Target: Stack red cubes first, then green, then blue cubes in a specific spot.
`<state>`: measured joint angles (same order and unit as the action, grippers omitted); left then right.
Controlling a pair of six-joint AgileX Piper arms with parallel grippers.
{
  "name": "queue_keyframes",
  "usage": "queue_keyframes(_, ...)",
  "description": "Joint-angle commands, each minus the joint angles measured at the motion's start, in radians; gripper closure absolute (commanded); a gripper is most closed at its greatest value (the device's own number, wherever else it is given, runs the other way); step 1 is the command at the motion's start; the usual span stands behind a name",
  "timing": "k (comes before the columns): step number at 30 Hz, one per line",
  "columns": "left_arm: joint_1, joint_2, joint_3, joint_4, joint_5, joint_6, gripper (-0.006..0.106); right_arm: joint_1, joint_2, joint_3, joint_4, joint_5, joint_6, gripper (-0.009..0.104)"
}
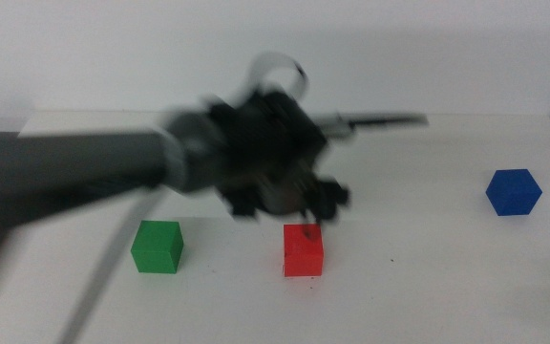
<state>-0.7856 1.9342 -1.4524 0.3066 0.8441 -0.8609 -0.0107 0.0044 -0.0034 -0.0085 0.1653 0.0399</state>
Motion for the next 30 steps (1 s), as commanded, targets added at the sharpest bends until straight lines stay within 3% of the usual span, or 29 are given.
queue_keyframes(1, 0.034, -0.113, 0.002, 0.068, 0.116, 0.050, 0.007, -0.009, -0.004, 0.003, -0.003, -0.010, -0.010, 0.009)
queue_keyframes(5, 0.152, -0.235, 0.095, 0.054, 0.155, 0.166, 0.007, -0.009, -0.004, 0.003, -0.003, -0.010, -0.010, 0.009)
queue_keyframes(14, 0.409, -0.289, 0.315, -0.201, -0.051, 0.507, 0.007, -0.009, -0.004, 0.003, -0.003, -0.010, -0.010, 0.009)
queue_keyframes(30, 0.456, -0.124, 0.324, -0.241, -0.119, 0.523, 0.007, -0.009, -0.004, 0.003, -0.003, -0.010, -0.010, 0.009)
